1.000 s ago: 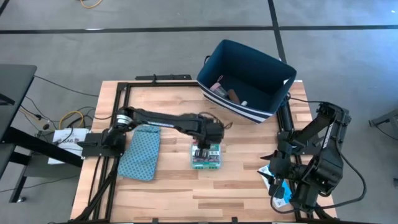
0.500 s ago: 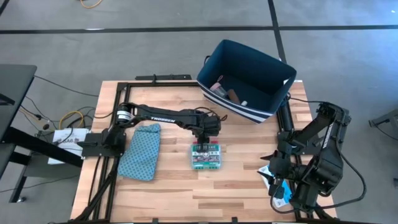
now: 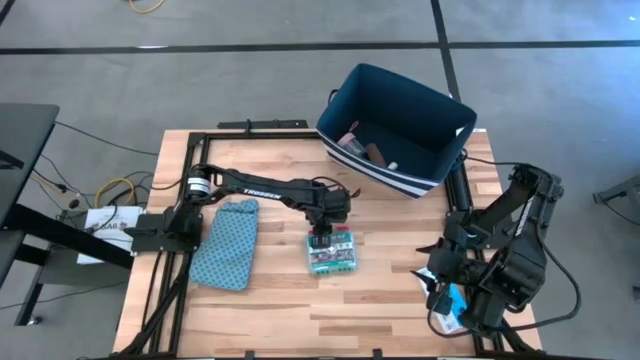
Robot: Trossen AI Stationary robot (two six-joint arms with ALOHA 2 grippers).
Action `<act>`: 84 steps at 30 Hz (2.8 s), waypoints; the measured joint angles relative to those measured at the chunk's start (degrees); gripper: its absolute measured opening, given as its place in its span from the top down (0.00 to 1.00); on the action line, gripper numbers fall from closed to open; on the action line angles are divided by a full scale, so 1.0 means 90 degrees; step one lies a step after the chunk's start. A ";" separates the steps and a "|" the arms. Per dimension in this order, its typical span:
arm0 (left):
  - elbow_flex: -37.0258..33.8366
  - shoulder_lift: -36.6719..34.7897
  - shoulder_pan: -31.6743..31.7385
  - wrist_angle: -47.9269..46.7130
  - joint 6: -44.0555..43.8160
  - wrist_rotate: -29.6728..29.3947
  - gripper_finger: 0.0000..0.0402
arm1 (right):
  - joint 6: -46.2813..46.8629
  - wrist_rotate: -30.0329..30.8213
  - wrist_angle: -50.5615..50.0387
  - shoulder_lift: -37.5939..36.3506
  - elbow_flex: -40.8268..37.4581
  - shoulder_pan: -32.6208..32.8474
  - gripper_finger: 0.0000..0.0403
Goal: Pick & place medical supplies in basket/bin
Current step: Put the blue first aid kit into the blue organizer bin, then put the medicine organizer into the blue organizer bin
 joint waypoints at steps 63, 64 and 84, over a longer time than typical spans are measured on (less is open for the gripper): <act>0.4156 0.1402 0.3001 0.2639 0.0857 -0.1278 0.95 | -0.0276 -0.0017 0.0114 0.0002 0.0002 -0.0279 0.42; 0.4165 0.1402 0.2988 0.2630 0.0954 -0.1233 0.93 | -0.0258 -0.0017 0.0122 0.0002 0.0002 -0.0279 0.42; 0.4785 0.0170 0.2478 0.2169 0.1367 -0.1128 0.69 | 0.1640 -0.1724 0.0182 0.0030 0.0002 -0.0411 0.42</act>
